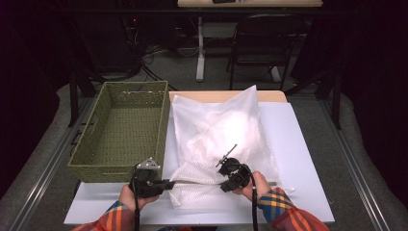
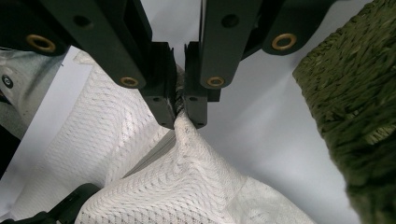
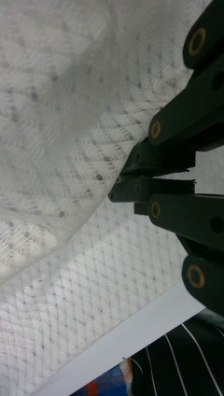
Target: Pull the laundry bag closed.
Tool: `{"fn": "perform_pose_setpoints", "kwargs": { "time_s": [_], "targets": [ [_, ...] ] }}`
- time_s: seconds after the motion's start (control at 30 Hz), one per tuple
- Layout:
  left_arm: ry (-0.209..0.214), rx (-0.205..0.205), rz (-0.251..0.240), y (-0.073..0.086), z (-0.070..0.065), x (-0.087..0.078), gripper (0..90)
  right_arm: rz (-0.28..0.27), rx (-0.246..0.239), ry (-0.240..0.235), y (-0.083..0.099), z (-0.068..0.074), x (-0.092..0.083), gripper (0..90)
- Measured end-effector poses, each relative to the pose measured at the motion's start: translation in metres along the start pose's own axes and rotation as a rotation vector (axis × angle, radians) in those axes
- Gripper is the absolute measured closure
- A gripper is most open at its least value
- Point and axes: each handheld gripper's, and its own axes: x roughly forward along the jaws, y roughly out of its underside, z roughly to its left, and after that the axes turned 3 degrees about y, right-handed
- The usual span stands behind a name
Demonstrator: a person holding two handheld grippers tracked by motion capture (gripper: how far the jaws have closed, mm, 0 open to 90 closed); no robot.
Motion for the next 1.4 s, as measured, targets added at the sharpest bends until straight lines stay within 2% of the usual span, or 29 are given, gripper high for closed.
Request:
{"fn": "perform_pose_setpoints", "kwargs": {
  "time_s": [0.2,0.47,1.4],
  "targets": [
    [-0.004,0.003,0.009,0.000,0.000,0.000,84.7,0.018,0.002,0.018,0.005,-0.003,-0.001,86.8],
    [-0.003,-0.004,0.007,0.000,0.001,0.000,84.7,0.033,0.027,0.042,0.015,-0.009,-0.005,86.8],
    [-0.012,-0.008,-0.002,0.001,0.003,-0.003,84.7,0.011,0.112,0.089,0.048,-0.034,-0.026,86.8]
  ]
}}
